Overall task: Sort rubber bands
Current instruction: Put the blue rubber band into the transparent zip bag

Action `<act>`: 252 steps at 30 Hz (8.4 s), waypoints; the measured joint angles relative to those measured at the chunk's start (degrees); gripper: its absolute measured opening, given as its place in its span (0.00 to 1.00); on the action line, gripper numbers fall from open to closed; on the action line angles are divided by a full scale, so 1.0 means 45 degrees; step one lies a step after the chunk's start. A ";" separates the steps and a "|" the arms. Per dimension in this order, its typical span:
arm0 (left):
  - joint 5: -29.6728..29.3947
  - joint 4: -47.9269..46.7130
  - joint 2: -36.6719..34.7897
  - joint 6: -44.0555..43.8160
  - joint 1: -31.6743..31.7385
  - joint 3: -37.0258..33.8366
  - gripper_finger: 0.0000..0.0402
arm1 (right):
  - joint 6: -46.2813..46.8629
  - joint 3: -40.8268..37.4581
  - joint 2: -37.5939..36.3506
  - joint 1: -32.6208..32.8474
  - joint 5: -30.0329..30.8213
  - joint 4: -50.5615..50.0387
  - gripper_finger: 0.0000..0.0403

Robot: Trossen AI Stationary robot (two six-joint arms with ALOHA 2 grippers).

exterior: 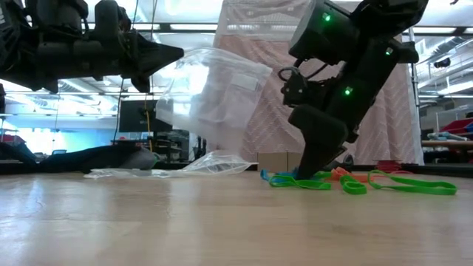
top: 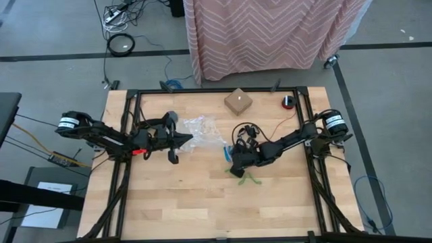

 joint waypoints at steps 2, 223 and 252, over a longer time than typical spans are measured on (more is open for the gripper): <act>0.0000 0.0036 0.0000 0.0000 0.0002 0.0000 0.00 | 0.0025 0.0137 0.0000 0.0000 -0.0025 -0.0167 0.03; 0.1219 0.0369 0.0000 0.0913 -0.0017 0.0656 0.00 | -0.1291 0.6192 -0.1112 -0.0542 0.1123 0.0280 0.00; 0.1226 0.0433 0.0000 0.0573 -0.0013 0.1040 0.00 | -0.1571 0.6192 -0.1107 -0.1474 -0.3129 0.0261 0.00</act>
